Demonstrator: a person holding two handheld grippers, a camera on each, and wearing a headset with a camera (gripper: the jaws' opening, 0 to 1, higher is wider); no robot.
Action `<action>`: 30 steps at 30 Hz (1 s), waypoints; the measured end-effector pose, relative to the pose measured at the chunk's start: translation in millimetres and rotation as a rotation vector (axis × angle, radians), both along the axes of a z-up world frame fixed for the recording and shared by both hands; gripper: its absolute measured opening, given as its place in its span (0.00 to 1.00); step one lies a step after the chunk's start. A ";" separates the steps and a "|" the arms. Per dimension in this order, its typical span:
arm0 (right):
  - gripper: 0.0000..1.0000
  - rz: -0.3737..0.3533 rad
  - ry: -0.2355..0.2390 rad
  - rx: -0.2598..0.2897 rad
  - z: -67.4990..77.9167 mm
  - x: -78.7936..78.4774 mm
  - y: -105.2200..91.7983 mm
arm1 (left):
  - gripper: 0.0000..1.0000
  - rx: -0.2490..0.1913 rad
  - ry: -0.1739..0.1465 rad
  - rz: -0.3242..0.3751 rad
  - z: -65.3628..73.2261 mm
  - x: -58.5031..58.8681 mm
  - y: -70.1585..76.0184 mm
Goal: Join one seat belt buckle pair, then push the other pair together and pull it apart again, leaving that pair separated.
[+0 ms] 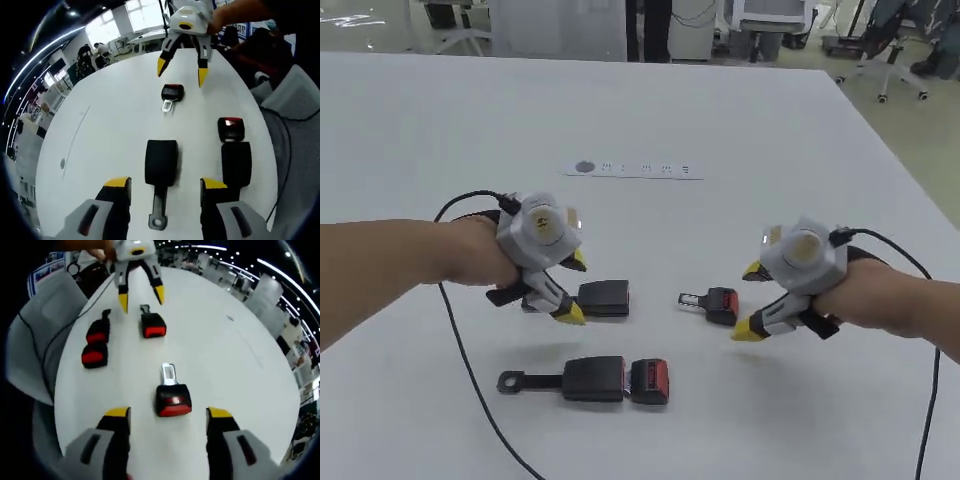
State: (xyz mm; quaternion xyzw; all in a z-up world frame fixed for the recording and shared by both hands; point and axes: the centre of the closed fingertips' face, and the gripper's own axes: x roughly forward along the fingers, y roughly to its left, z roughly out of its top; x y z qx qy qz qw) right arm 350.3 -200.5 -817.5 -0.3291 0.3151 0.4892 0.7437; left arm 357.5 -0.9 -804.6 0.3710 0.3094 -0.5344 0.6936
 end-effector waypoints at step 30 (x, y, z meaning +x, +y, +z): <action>1.00 -0.256 -0.068 0.229 34.7 -99.6 -44.0 | 1.00 -0.187 -0.080 0.412 47.7 -133.3 123.3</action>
